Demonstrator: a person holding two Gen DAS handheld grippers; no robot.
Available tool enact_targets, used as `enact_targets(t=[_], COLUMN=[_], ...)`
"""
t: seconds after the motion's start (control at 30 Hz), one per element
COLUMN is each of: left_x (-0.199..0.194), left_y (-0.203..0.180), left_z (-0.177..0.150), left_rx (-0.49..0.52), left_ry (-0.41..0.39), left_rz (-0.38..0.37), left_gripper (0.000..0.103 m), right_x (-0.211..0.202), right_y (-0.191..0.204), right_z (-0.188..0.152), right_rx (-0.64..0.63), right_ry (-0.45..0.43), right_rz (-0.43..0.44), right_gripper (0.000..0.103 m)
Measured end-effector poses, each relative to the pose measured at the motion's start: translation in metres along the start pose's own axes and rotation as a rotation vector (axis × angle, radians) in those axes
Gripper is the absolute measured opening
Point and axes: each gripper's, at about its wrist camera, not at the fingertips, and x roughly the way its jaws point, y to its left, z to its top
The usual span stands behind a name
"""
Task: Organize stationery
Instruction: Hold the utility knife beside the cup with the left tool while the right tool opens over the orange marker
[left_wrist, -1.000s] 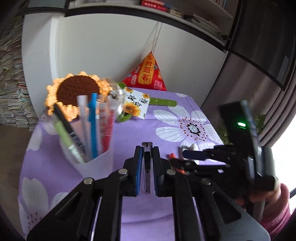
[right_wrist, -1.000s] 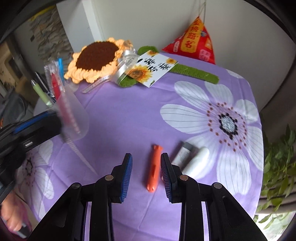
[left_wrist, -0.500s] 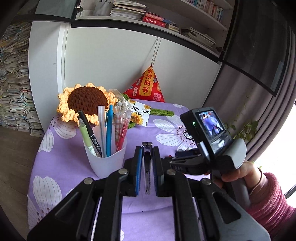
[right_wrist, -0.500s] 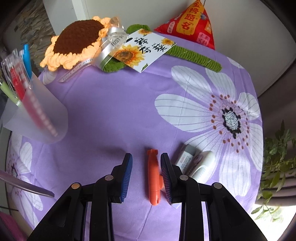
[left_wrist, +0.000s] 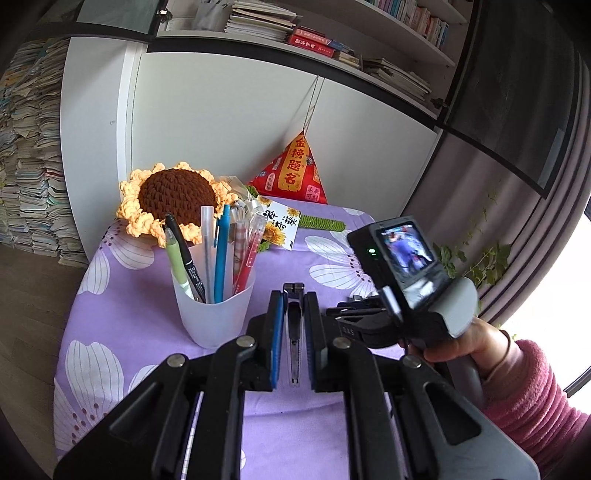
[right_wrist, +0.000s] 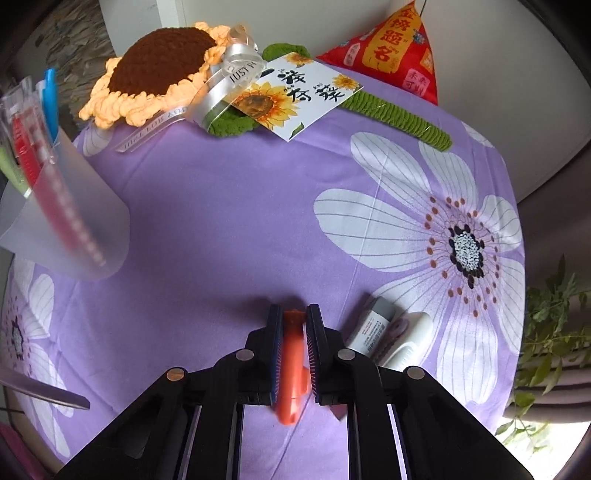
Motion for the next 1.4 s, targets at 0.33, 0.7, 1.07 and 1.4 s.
enact_targets(t=[0.33,0.7,1.07,1.4], left_x=[0.003,-0.004,-0.01,-0.009], left_y=[-0.007,-0.012,-0.012,-0.011], left_z=[-0.001,-0.002,-0.004,-0.004], left_rx=[0.014,0.023,0.024,0.025], left_ry=[0.012,-0.001,-0.007,-0.002], left_rz=[-0.009,-0.01,0.0,0.007], left_gripper=[0.009,0.009,0.009,0.009], right_x=[-0.09,-0.123,-0.109,-0.113], right_y=[0.022,0.034,0.035,0.041], right_z=[-0.027,-0.044,-0.052,-0.054], right_rx=[-0.016,-0.064,-0.085,-0.115], right_ry=[-0.202,-0.329,-0.289,-0.313], right_rz=[0.007,0.006,-0.004,-0.021], right_gripper=[0.011,0.008,0.008,0.008])
